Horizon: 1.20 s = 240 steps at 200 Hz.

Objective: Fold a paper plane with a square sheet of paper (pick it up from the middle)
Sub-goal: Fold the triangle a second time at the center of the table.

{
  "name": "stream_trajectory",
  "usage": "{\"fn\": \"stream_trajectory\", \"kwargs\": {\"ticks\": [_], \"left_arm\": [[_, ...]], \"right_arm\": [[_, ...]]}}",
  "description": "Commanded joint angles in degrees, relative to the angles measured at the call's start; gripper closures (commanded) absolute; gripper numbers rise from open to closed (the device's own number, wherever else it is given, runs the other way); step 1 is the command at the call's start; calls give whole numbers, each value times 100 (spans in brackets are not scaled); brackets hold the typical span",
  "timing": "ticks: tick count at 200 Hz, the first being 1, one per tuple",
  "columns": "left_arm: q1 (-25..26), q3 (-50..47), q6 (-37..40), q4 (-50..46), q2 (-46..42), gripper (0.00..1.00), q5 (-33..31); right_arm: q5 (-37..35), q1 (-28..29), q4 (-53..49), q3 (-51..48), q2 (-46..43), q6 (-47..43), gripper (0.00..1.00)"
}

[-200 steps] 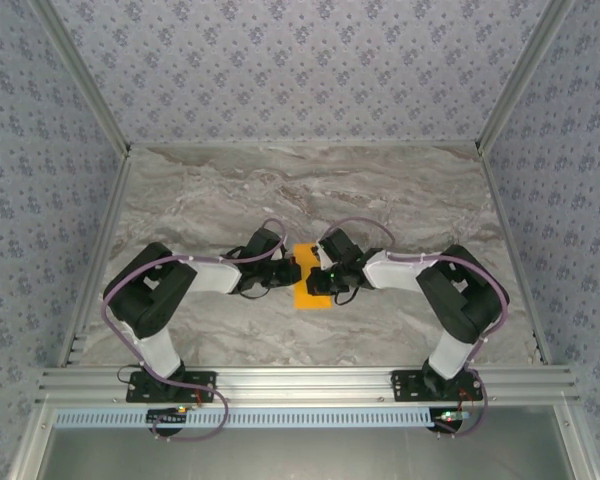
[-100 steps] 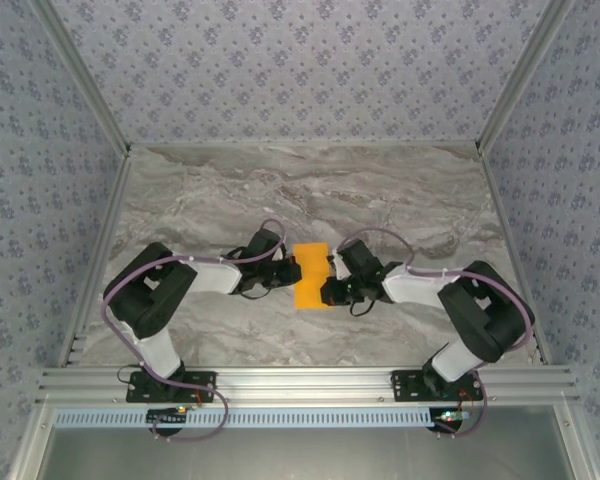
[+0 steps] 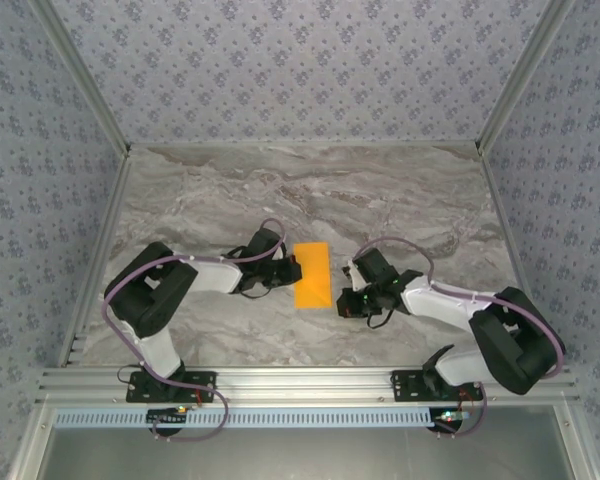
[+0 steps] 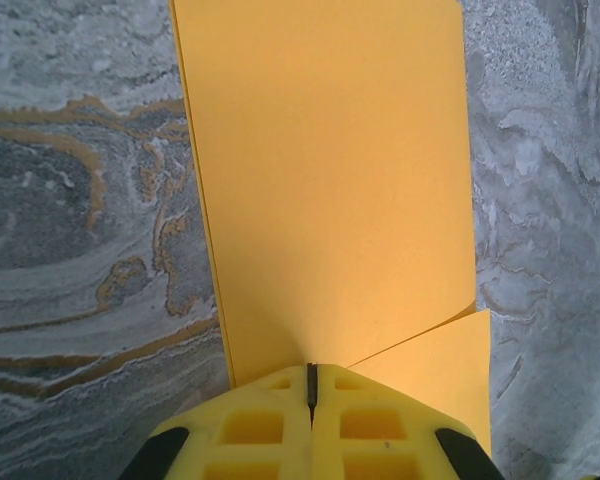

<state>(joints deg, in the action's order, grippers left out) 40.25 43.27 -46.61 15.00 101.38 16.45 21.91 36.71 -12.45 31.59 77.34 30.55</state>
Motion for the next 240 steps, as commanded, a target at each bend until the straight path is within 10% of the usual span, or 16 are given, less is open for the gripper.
{"fn": "stream_trajectory", "kwargs": {"ticks": [1, 79, 200, 216, 240], "left_arm": [[-96, -127, 11, -909, 465, 100, -669], [-92, -78, 13, -1045, 443, 100, -737], [-139, 77, 269, -921, 208, 100, -344], [-132, 251, 333, -946, -33, 91, -171], [-136, 543, 346, -1099, -510, 66, -64]], "right_arm": [[82, -8, 27, 513, 224, -76, 100], [280, 40, 466, 1011, 1519, -75, 100], [-189, -190, -198, 30, 1, 255, 100], [-330, -342, -62, 254, -114, 456, 100], [-436, -605, 447, 423, -67, 846, 74]]}}
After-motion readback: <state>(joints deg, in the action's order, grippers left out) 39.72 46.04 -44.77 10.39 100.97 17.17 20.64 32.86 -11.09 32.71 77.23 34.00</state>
